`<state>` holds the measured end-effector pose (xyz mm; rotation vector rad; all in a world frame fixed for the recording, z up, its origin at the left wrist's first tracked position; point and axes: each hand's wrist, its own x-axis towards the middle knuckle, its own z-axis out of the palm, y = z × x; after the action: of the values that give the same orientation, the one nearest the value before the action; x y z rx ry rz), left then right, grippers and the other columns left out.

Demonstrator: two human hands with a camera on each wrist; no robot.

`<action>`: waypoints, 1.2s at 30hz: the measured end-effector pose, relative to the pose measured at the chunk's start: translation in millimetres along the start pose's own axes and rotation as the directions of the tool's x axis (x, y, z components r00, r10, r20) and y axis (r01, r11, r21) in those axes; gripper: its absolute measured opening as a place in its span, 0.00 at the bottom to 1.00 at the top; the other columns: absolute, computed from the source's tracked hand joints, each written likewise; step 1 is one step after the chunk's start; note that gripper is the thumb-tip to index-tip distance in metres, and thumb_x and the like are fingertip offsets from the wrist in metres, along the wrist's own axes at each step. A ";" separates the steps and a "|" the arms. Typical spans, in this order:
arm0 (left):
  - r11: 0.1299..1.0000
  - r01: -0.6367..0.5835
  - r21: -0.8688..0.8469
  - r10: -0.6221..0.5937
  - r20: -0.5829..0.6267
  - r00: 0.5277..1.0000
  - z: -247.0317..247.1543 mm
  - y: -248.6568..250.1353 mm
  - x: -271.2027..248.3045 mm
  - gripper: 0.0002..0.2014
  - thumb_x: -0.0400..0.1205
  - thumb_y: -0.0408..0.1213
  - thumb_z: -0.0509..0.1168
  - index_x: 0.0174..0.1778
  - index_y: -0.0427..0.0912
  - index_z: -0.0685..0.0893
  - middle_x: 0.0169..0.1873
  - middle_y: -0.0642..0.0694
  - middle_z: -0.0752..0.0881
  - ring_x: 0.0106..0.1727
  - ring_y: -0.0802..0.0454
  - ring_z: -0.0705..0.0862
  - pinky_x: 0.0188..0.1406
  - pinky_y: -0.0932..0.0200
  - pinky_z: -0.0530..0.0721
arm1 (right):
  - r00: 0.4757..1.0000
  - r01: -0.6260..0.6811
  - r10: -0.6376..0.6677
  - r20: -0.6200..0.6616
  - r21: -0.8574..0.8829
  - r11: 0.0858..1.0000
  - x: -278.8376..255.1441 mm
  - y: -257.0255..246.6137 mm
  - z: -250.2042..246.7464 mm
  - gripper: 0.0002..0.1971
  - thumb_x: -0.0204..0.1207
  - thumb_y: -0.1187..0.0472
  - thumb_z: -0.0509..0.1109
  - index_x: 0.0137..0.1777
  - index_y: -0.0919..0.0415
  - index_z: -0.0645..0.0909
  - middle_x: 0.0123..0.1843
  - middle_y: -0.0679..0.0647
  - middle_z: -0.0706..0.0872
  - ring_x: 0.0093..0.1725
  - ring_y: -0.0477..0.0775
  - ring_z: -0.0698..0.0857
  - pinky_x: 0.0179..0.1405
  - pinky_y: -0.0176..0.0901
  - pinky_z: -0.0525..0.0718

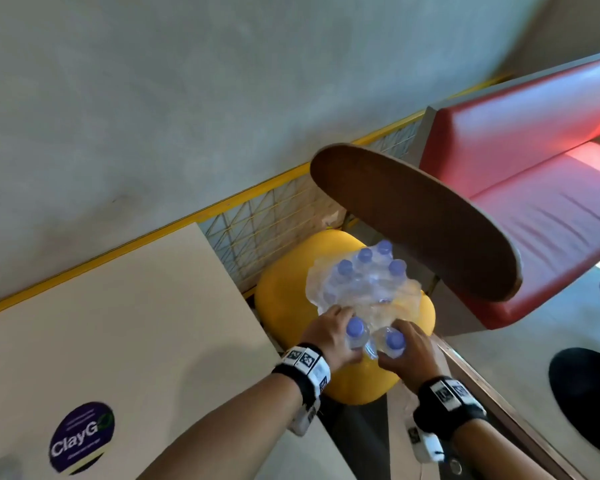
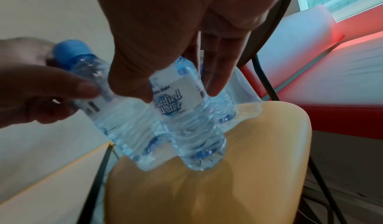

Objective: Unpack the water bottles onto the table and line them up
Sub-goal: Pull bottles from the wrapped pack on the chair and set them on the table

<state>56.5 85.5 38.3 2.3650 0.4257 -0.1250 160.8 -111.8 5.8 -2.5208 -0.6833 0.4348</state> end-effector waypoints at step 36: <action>0.804 0.590 0.068 -0.565 -0.217 0.796 -202.3 -336.1 -412.0 0.22 0.68 0.48 0.77 0.53 0.57 0.73 0.46 0.48 0.80 0.41 0.43 0.86 0.47 0.46 0.90 | 0.683 0.557 -0.489 0.543 0.046 0.829 -213.4 -436.1 330.1 0.29 0.62 0.45 0.78 0.62 0.46 0.73 0.57 0.44 0.79 0.53 0.49 0.82 0.53 0.40 0.82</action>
<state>-450.6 342.7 56.6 2.3015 1.2715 -0.2205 -320.0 225.1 0.1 -2.1461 -1.6450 0.9128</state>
